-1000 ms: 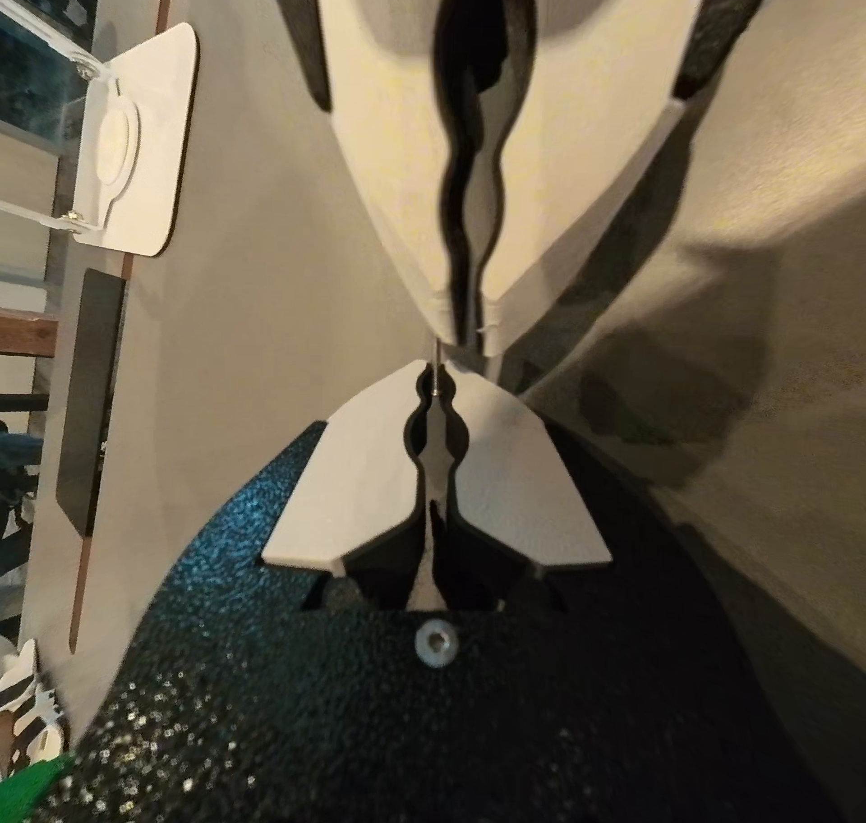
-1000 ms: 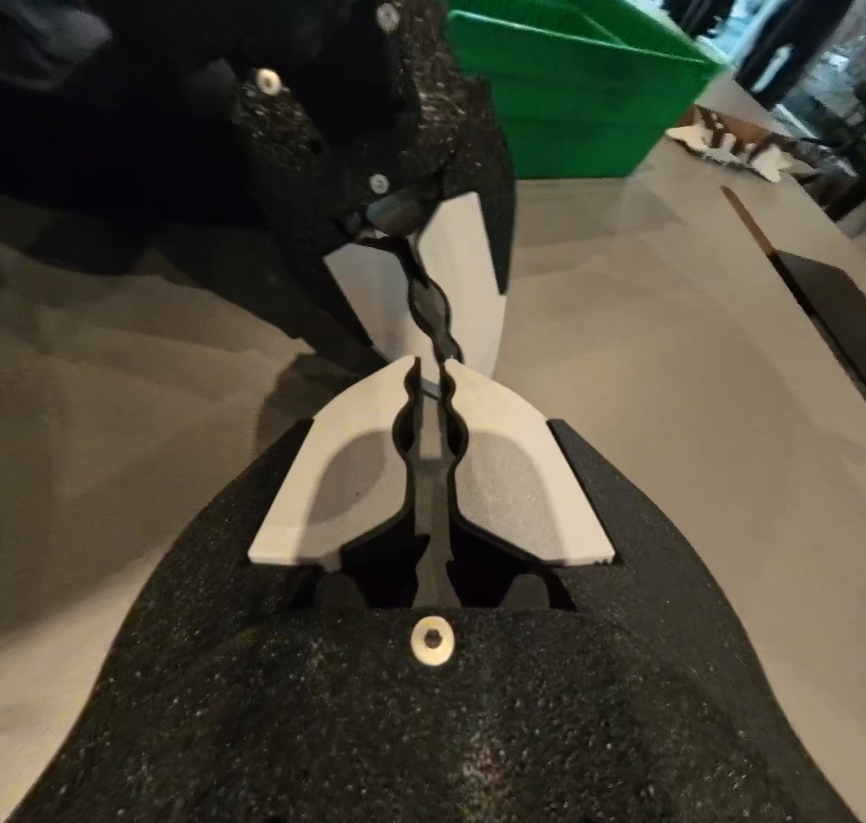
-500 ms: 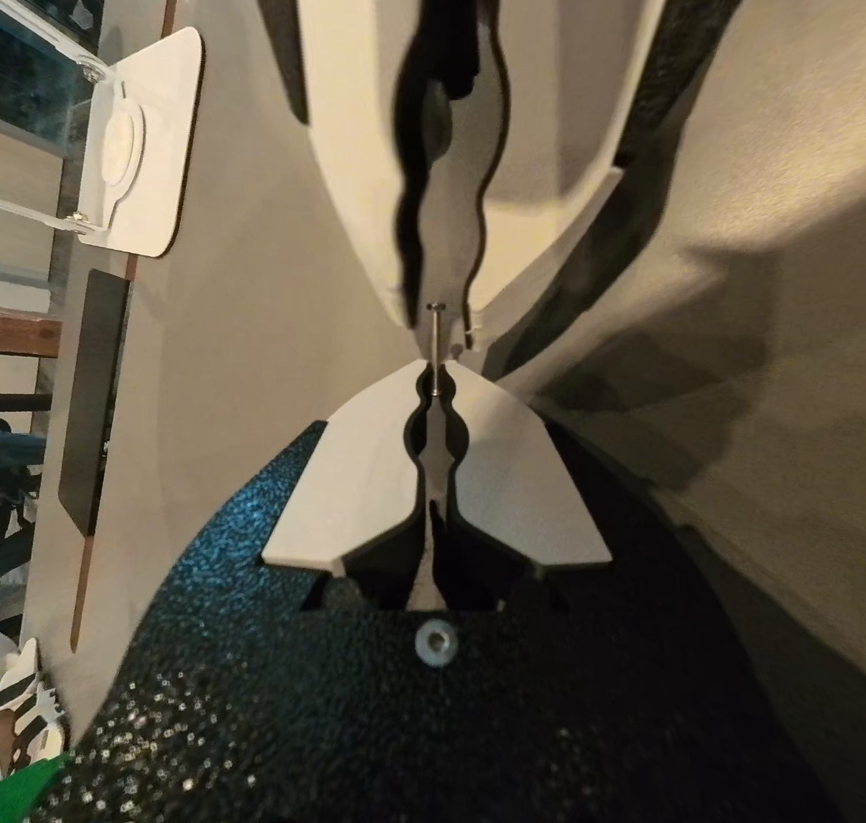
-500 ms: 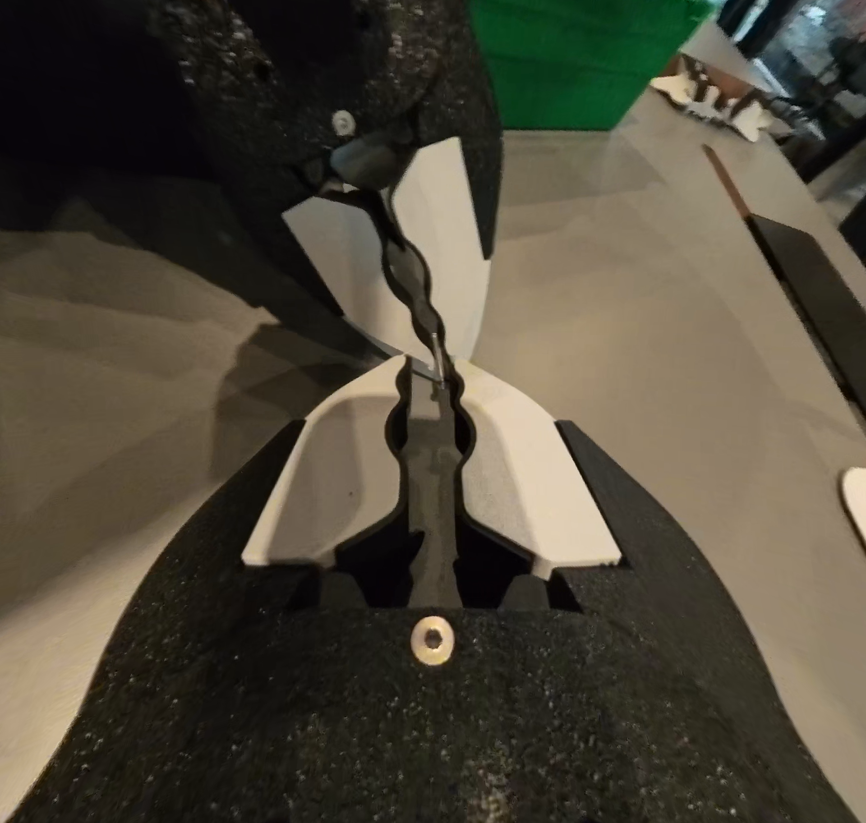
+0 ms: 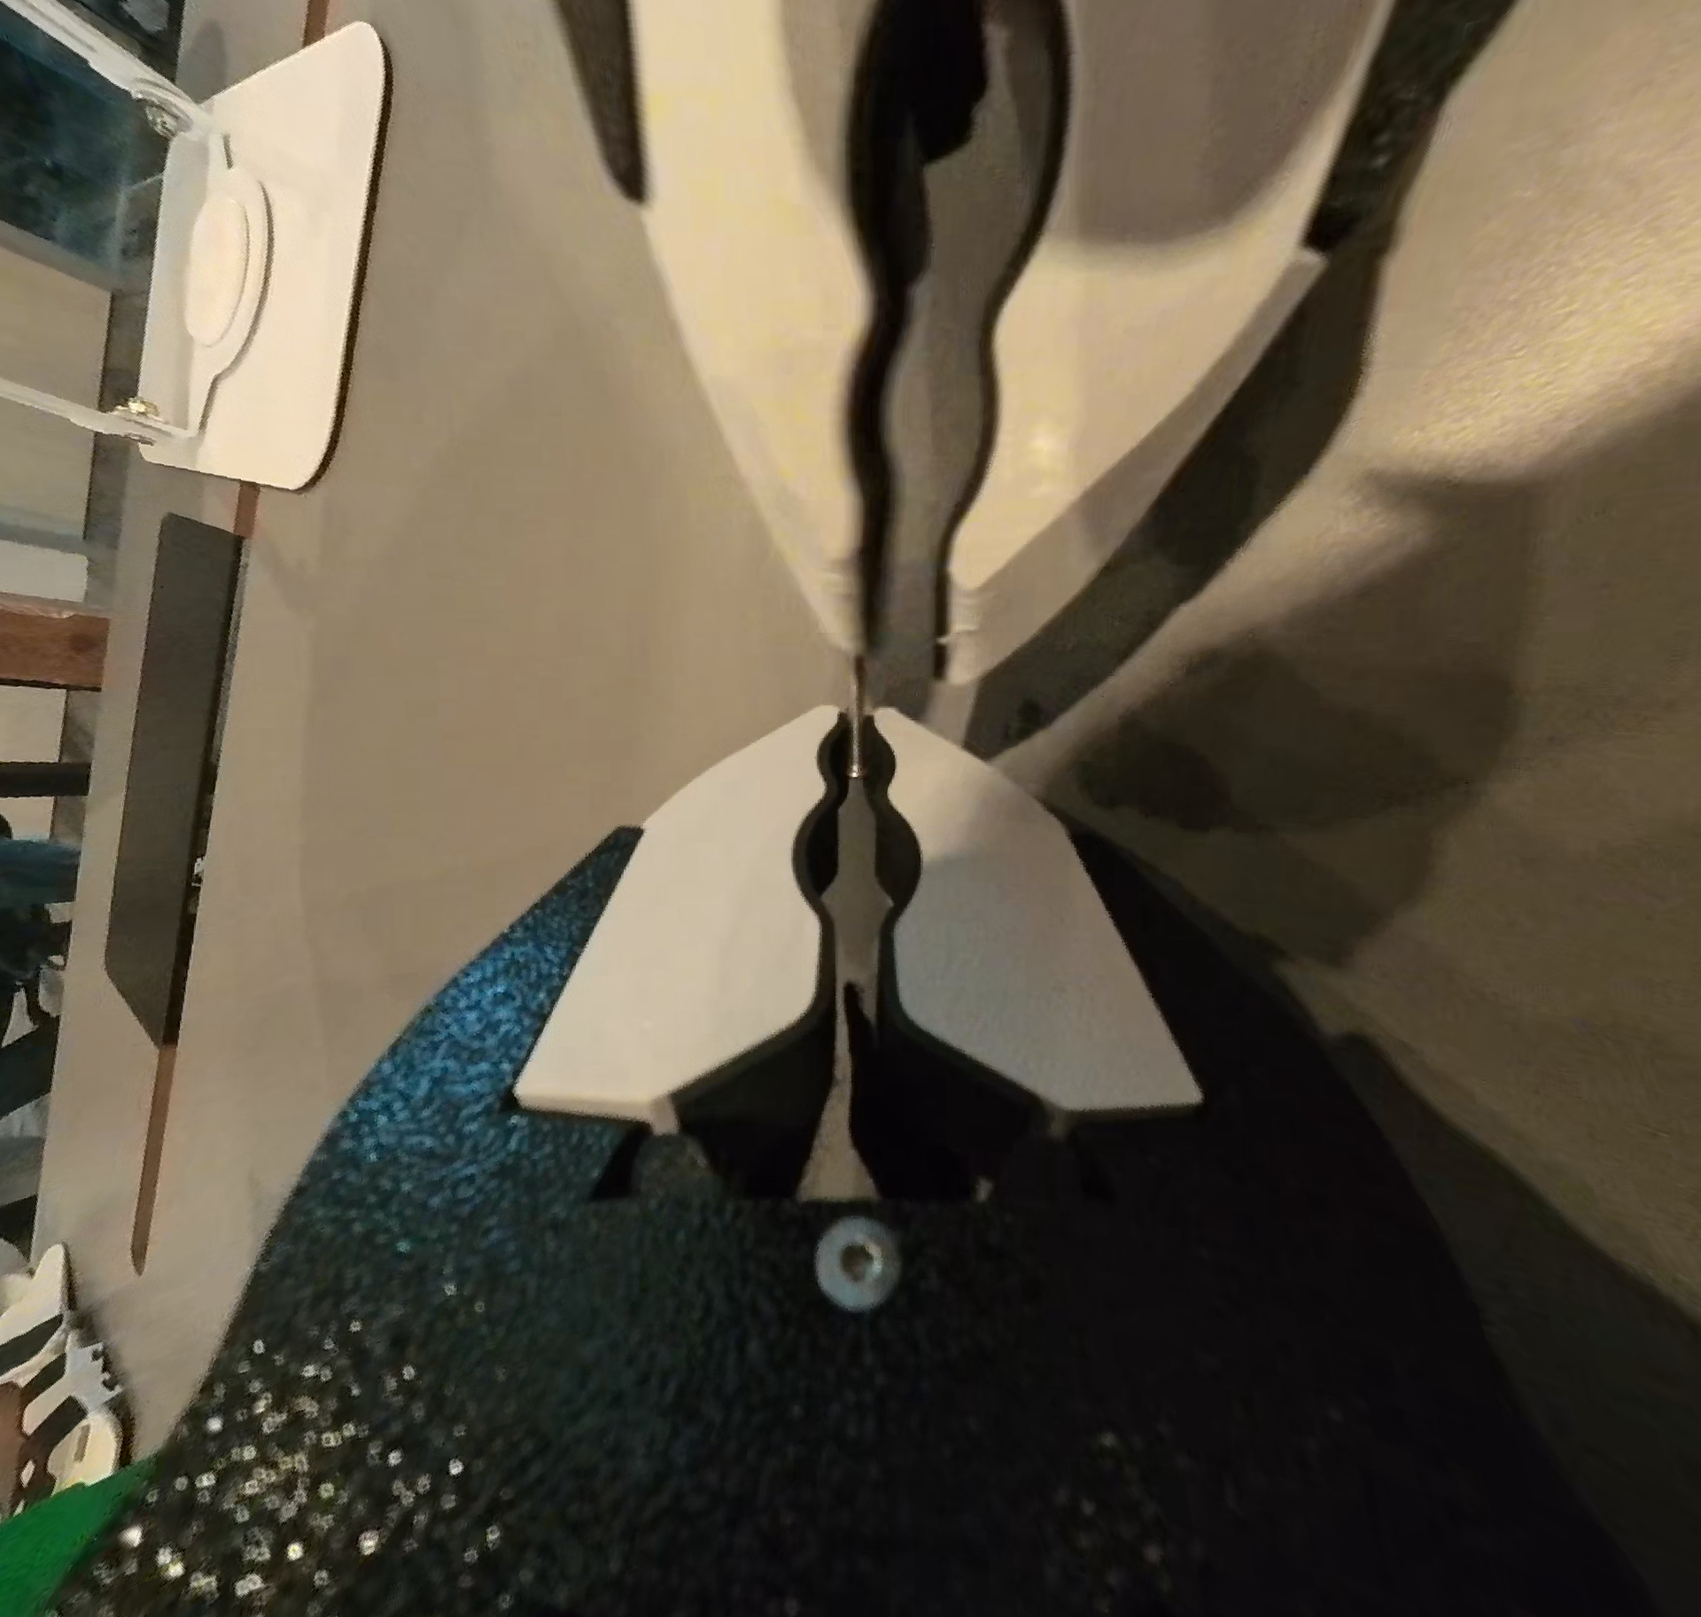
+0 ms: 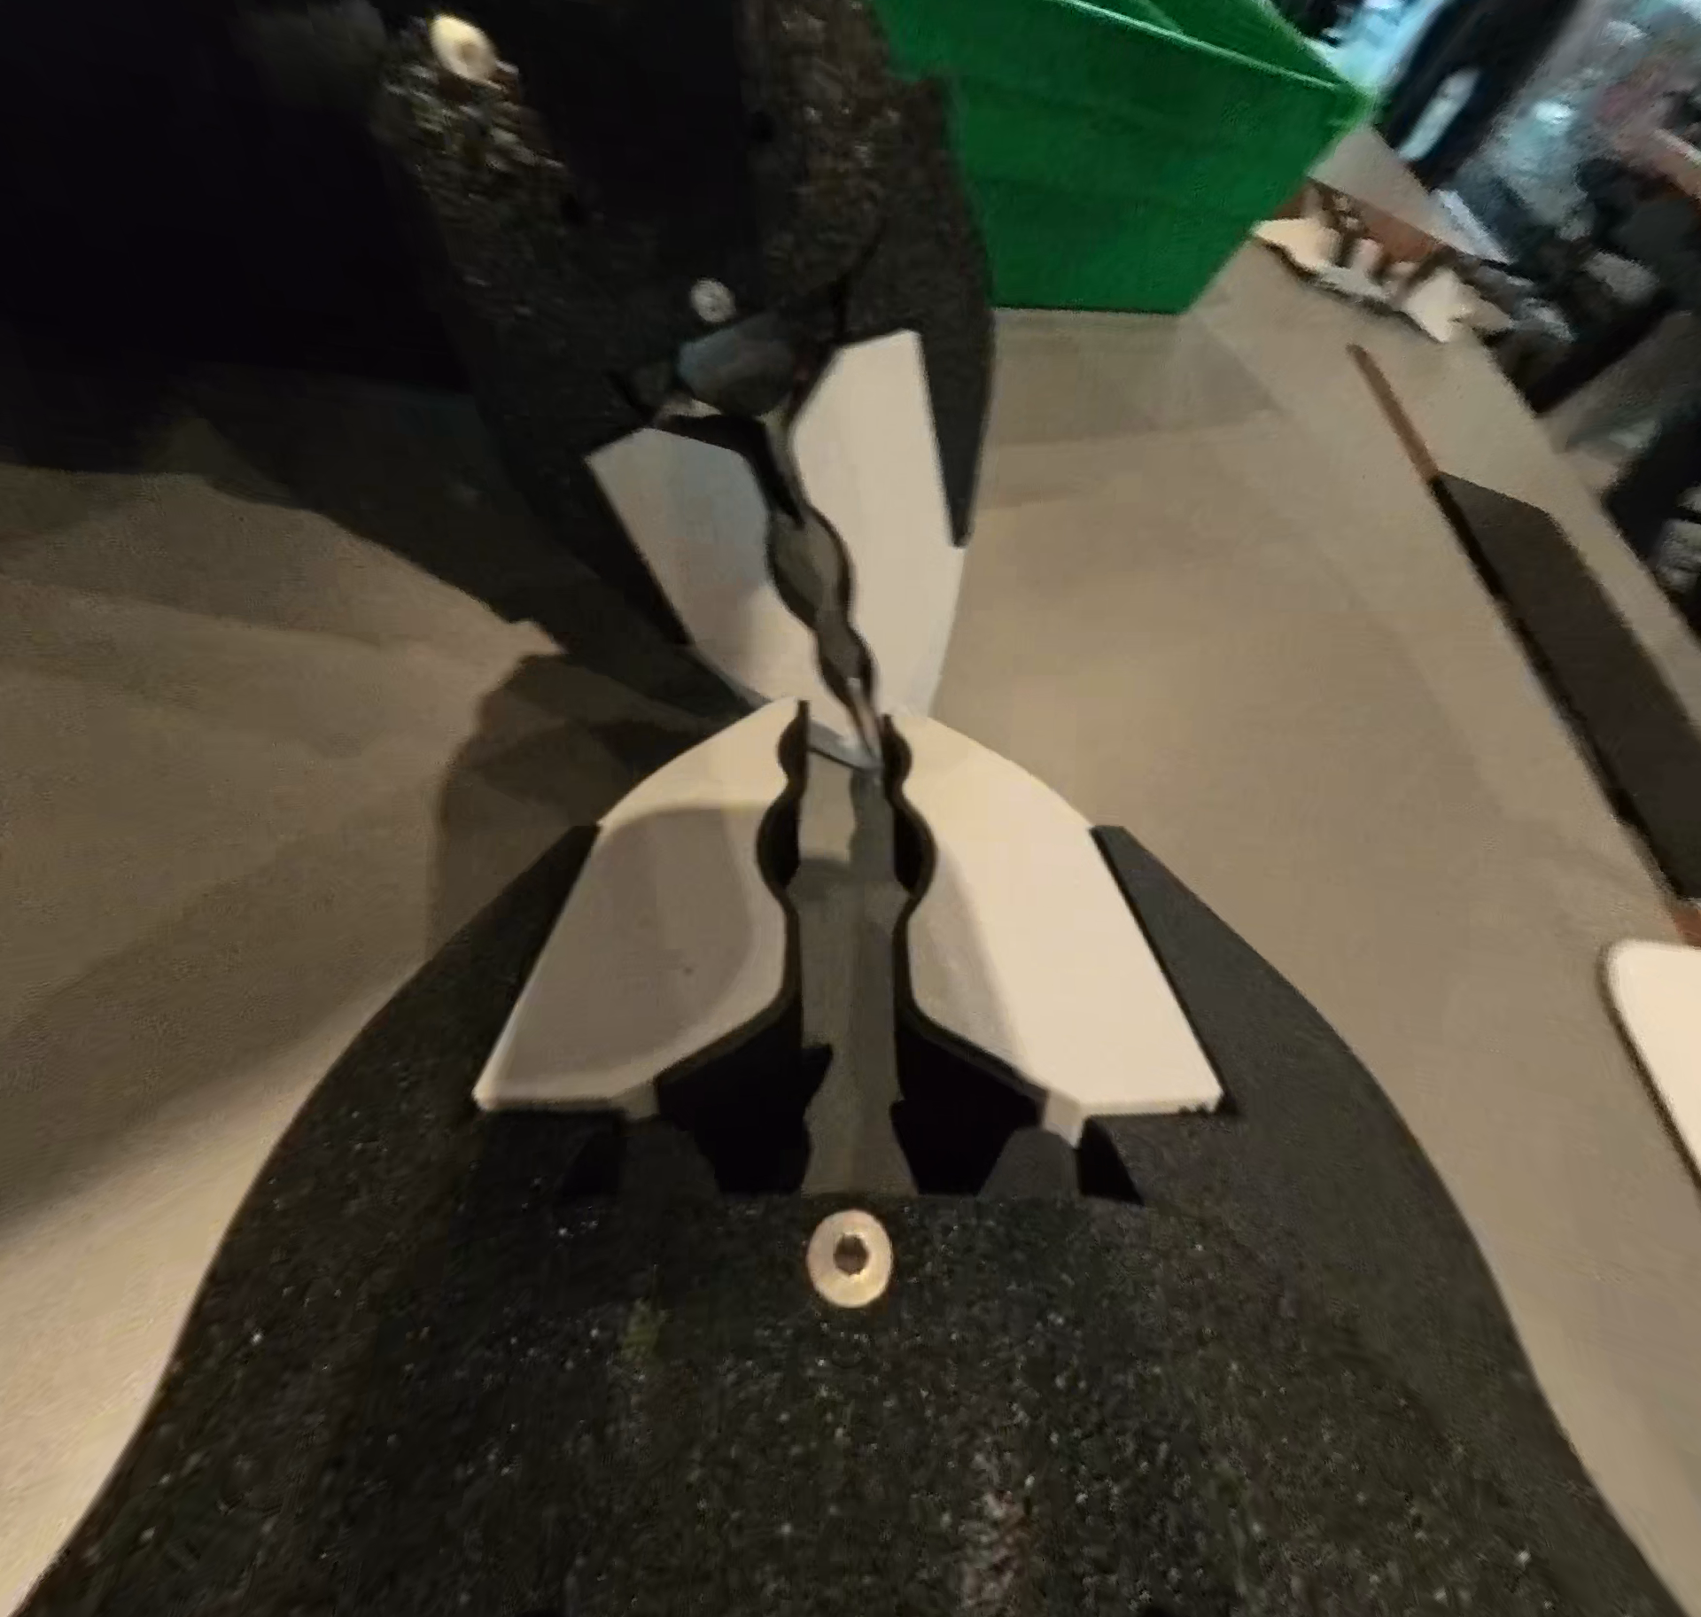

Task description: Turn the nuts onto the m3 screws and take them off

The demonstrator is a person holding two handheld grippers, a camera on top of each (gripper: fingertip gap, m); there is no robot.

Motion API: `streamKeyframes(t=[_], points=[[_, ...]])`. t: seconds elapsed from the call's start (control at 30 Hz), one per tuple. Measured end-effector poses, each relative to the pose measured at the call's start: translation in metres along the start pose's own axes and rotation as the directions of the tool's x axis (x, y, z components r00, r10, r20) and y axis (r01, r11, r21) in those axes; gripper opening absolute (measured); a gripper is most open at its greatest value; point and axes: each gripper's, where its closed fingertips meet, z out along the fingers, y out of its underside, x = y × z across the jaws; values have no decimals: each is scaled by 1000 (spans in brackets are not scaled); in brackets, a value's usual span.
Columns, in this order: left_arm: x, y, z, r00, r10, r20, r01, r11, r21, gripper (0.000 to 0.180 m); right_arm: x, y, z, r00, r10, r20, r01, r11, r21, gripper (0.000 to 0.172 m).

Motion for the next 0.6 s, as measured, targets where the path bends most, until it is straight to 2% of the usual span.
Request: streamKeyframes(t=[0.03,0.13,0.23,0.33,0.5,0.53,0.6], points=[[0,0,0,1000,2,0,-2,1000,0,2,7,3,1,999,-9,-49,8,1000,-19,23],[0,0,0,1000,4,2,-4,1000,0,2,5,11,5,998,-38,-46,35,996,-77,28],[1,-1,0,1000,3,-5,-3,1000,6,2,-3,9,3,999,-34,4,34,997,-62,18],[1,-2,0,1000,8,-5,-8,1000,3,2,1,8,0,1000,-15,-4,15,999,-46,12],[0,0,0,1000,14,6,-13,1000,-10,2,2,8,4,997,-61,-37,59,996,-60,19],[0,0,0,1000,16,8,-16,1000,-12,2,-2,8,4,998,-60,-13,59,996,-60,18],[0,0,0,1000,19,9,-19,1000,-16,2,-10,-1,1,998,-51,42,51,999,2,5]])
